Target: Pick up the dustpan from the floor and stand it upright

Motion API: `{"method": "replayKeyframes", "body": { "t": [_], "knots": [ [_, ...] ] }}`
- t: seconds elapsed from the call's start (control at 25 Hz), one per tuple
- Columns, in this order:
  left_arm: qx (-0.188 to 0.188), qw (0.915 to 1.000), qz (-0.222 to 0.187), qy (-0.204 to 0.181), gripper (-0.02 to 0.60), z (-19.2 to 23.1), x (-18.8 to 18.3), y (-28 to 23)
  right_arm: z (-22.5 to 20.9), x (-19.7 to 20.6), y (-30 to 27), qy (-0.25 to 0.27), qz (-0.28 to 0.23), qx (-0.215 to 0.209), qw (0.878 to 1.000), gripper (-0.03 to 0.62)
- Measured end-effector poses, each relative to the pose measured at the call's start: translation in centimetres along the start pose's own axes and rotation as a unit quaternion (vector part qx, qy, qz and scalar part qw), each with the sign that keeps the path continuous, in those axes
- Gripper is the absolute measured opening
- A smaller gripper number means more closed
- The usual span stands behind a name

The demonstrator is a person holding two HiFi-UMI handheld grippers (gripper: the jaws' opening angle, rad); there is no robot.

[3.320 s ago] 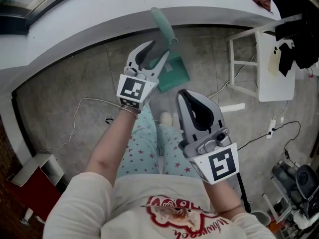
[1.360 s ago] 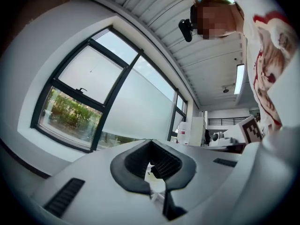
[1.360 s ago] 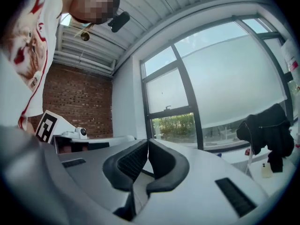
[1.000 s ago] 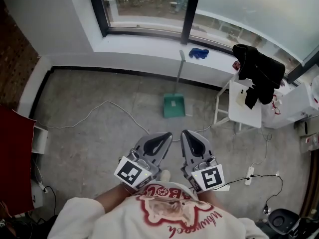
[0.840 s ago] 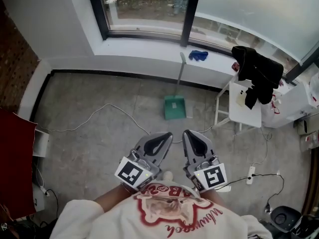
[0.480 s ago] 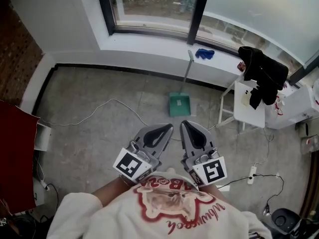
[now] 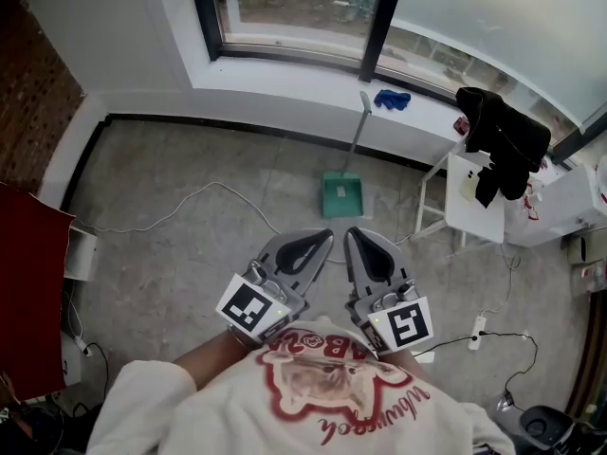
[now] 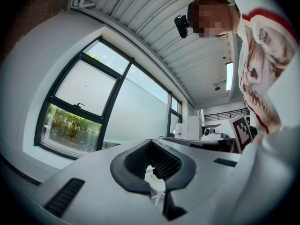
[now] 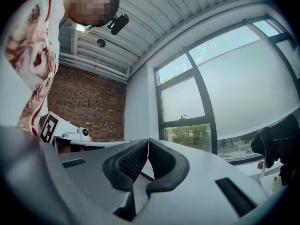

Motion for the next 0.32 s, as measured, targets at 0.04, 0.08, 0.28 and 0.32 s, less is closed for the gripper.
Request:
{"method": "replayKeyframes", "body": {
  "t": [0.04, 0.08, 0.28, 0.32],
  "knots": [
    [0.001, 1.0, 0.001, -0.002, 0.021, -0.25, 0.01, -0.06, 0.01, -0.15, 0.13, -0.004, -0.002, 0.001, 1.0, 0.025],
    [0.002, 1.0, -0.001, -0.002, 0.021, -0.53, -0.06, -0.16, -0.06, -0.18, 0.32, -0.006, -0.002, 0.001, 1.0, 0.025],
    [-0.001, 1.0, 0.002, -0.007, 0.021, -0.94, 0.07, -0.7, -0.66, -0.06, 0.68, -0.008, -0.001, -0.002, 1.0, 0.025],
    [-0.001, 1.0, 0.002, -0.008, 0.021, -0.94, 0.03, -0.84, -0.76, -0.06, 0.64, -0.008, -0.001, -0.004, 1.0, 0.025]
  ]
}}
Point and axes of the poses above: the fingertips, and each gripper's own axes: y backward along the fingers, z to its left, x out of its underside, the point moved 5 cm from there along y, backward along the fingers, and after that the axes turned 6 degrees about z, right-handed, at the moved point
